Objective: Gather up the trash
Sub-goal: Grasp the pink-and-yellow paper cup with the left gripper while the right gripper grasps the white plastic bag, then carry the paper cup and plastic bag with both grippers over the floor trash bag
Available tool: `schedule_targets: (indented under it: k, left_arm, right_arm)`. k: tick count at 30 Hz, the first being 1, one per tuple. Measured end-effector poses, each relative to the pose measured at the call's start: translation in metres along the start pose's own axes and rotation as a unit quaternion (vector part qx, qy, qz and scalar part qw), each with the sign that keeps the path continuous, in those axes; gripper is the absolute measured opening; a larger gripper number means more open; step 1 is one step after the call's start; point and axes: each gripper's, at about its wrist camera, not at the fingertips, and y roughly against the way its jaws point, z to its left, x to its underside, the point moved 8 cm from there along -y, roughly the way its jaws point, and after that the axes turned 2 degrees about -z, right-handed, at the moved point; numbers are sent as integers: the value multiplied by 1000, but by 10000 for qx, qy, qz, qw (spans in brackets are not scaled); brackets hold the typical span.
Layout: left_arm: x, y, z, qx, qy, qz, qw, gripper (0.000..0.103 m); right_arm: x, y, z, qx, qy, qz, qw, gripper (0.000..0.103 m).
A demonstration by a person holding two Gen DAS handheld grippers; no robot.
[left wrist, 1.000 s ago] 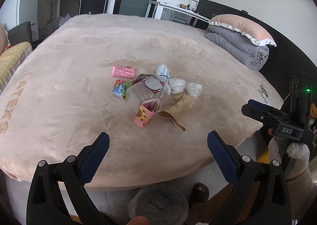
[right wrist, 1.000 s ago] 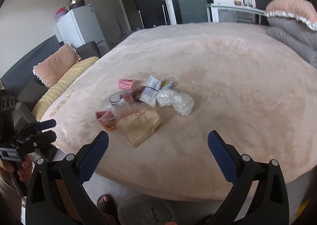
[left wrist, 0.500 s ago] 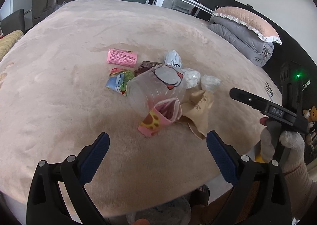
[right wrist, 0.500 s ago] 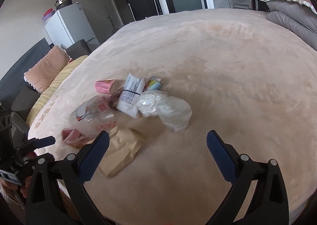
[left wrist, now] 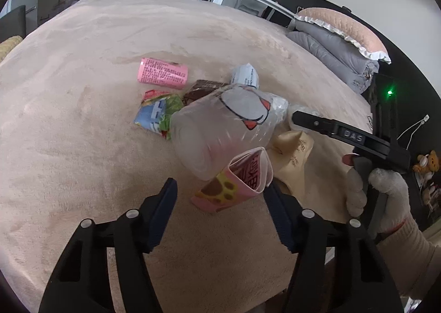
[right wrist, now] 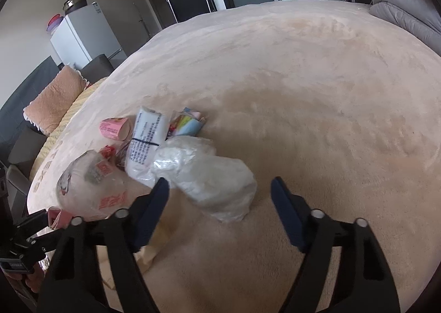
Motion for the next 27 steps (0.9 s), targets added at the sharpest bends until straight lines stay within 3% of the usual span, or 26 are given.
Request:
schedule_targets:
  k: [3, 4, 16, 27]
  left_arm:
    - [-1, -1, -3, 58, -105, -53, 9999, 50]
    - [-1, -1, -5, 97, -124, -66, 9999, 46]
    - [-1, 16, -15, 17, -324, -245, 9992, 33]
    - [3, 49, -31, 13, -403, -497, 9980, 29]
  right_arm:
    - [2, -6, -1, -2, 14, 88, 10000, 55]
    - [2, -6, -2, 5, 13, 88, 10000, 55]
    - [-2, 16, 9, 18, 39, -89, 10000, 54]
    - [7, 68, 27, 33, 129, -269, 9995, 54]
